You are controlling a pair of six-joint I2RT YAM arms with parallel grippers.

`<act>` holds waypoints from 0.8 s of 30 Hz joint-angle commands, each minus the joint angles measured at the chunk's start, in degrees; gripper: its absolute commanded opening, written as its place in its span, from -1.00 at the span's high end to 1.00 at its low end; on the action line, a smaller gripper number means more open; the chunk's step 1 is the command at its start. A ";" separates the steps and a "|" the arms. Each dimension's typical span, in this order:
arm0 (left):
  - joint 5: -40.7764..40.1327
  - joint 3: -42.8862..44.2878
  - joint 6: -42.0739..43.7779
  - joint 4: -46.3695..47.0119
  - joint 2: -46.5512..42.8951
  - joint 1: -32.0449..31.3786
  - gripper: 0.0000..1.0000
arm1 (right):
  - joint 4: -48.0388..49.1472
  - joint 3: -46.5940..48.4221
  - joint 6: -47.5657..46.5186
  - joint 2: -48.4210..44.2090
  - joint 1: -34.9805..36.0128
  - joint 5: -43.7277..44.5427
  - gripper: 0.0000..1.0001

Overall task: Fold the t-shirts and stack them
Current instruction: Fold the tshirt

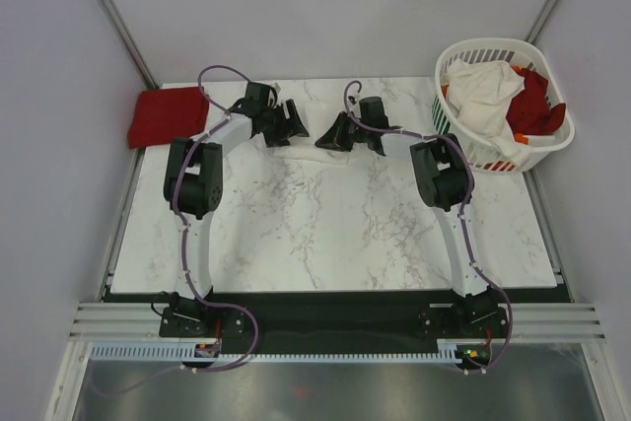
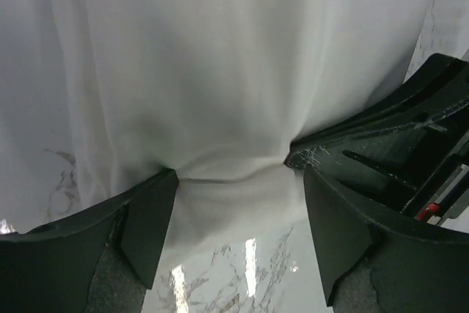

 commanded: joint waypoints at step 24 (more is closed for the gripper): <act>-9.88 -20.36 -1.44 -0.59 -16.05 -0.30 -0.61 | -27.97 -14.44 -17.45 -30.99 0.05 49.31 -0.62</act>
